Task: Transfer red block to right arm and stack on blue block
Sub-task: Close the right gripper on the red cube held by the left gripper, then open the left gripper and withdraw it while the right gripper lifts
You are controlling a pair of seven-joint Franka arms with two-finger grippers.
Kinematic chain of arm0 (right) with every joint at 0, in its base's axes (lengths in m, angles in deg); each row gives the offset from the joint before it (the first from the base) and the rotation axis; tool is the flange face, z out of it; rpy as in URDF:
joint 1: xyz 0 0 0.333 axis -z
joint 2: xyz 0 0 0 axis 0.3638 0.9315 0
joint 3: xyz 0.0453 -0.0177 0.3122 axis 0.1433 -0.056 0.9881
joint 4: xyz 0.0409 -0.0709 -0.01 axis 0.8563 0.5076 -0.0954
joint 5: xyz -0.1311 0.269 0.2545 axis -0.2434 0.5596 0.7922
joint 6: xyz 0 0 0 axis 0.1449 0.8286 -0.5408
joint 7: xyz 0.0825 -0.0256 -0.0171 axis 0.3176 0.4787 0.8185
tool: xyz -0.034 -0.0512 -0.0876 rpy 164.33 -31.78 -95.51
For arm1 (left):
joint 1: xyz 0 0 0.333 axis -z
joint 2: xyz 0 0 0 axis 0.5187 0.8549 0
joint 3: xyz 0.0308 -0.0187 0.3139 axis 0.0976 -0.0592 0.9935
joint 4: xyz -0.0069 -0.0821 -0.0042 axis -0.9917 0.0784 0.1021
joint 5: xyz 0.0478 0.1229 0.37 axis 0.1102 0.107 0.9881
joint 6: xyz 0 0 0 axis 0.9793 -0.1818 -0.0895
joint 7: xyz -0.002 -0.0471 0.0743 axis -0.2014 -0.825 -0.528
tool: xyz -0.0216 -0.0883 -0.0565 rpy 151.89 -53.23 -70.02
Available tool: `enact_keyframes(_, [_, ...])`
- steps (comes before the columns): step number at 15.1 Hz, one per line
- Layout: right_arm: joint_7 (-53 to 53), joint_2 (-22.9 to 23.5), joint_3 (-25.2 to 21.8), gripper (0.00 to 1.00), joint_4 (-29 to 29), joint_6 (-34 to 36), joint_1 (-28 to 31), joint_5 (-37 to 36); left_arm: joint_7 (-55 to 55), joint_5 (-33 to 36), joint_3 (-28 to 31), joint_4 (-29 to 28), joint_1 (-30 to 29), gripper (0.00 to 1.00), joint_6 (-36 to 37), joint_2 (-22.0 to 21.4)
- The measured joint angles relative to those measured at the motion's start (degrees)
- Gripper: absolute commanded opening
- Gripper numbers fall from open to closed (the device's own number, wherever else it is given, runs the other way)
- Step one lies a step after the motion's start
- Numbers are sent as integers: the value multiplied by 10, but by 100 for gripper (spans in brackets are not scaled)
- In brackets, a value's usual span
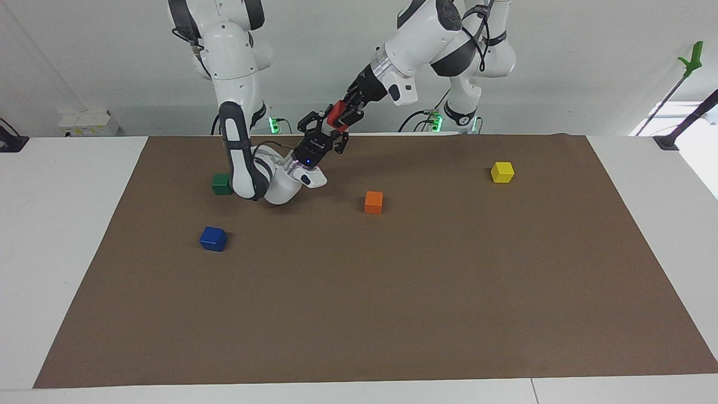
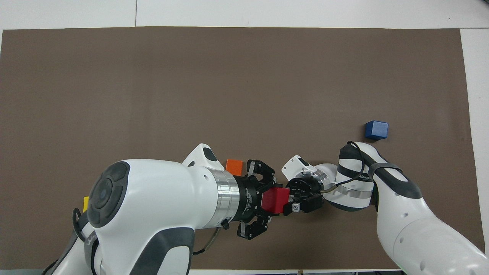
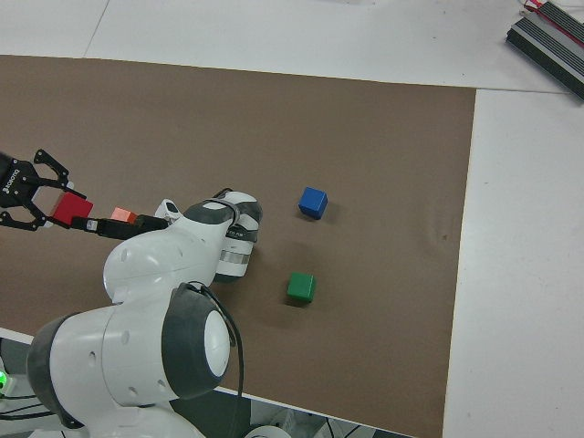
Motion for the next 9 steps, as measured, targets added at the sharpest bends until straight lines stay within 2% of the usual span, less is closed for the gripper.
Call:
enact_keyframes(6, [-1,-4,0,0,0,0,4,0,0,0,2,0,0,100,4,-6])
enact_keyframes(9, [-1,-6,-1,0,0,0,5,0,1,2,9,-1,-12,100,47,-23])
